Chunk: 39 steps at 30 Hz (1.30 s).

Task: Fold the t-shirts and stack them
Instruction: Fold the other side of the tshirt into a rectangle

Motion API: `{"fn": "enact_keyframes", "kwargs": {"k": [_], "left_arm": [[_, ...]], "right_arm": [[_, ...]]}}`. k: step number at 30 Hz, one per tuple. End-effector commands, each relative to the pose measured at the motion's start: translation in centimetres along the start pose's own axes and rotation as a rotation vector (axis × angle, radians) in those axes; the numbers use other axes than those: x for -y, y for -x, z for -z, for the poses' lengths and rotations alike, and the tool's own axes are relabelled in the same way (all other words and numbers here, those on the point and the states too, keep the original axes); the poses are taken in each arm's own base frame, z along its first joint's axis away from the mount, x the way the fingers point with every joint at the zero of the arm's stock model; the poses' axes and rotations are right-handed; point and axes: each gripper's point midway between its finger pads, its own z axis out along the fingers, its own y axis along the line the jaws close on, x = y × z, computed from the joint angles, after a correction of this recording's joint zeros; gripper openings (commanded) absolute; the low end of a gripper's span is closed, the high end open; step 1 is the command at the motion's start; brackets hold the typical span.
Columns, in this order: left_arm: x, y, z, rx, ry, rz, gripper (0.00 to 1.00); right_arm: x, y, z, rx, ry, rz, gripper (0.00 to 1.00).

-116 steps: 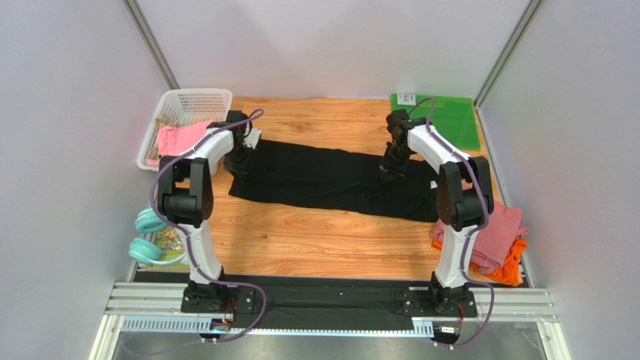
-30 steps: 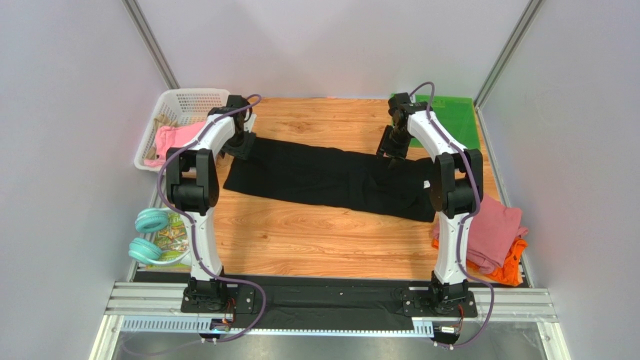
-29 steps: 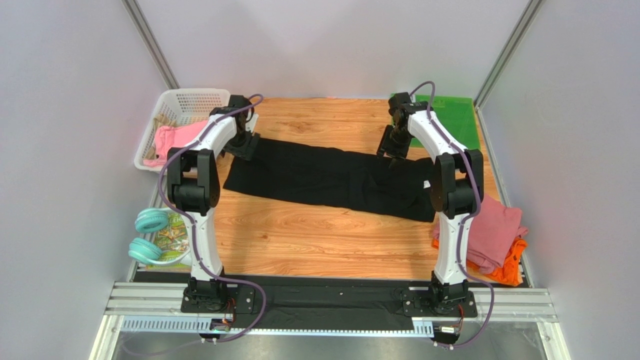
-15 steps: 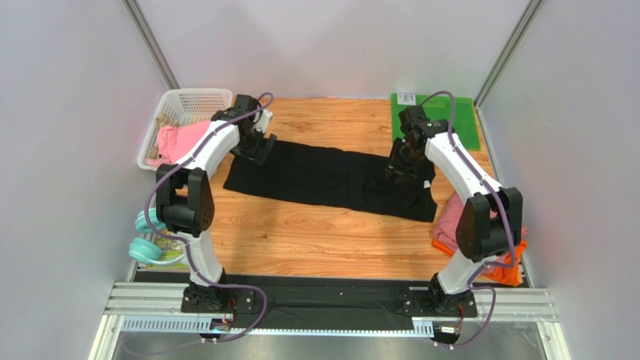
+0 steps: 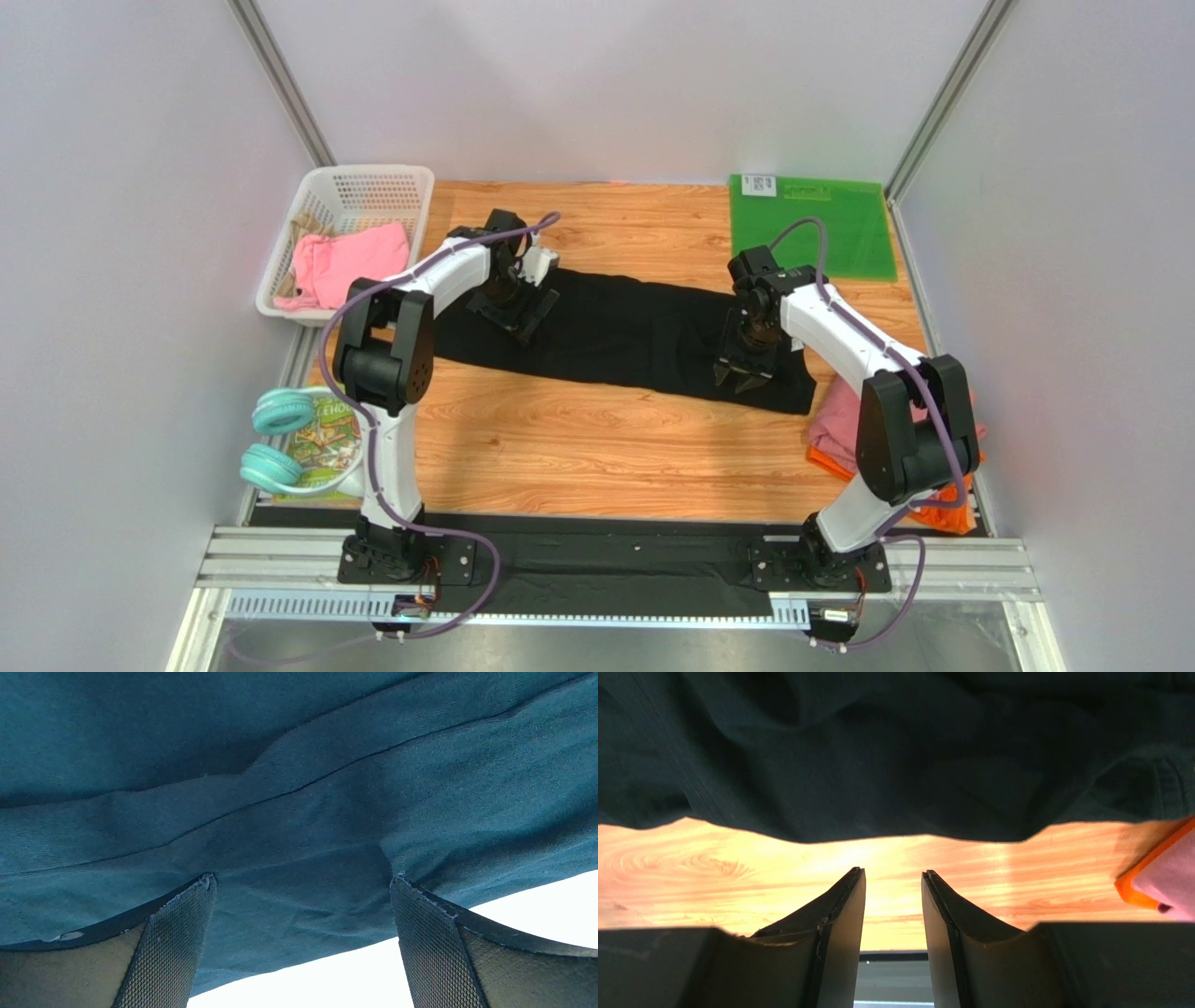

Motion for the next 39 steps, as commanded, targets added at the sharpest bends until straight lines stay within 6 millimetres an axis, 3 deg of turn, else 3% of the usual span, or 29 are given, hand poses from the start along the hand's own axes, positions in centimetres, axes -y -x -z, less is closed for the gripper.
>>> {"fn": "enact_keyframes", "kwargs": {"k": [1, 7, 13, 24, 39], "left_arm": [[-0.6, 1.9, 1.0, 0.059, 0.02, -0.04, 0.99], [-0.7, 1.5, 0.9, 0.053, 0.026, -0.041, 0.99], [-0.7, 1.7, 1.2, 0.058, 0.029, -0.039, 0.99], [-1.0, 1.0, 1.4, 0.048, 0.053, -0.044, 0.99], [-1.1, 0.7, 1.8, 0.052, 0.066, -0.049, 0.99]], "right_arm": [[0.0, 2.2, -1.2, 0.057, -0.01, -0.032, 0.4], [1.5, 2.4, -3.2, 0.031, -0.051, -0.07, 0.41], [1.6, 2.3, -4.0, 0.013, -0.061, -0.069, 0.47], [1.3, 2.6, -5.1, -0.008, -0.051, -0.084, 0.48], [1.6, 1.5, -3.5, 0.004, -0.033, -0.092, 0.53]]}}
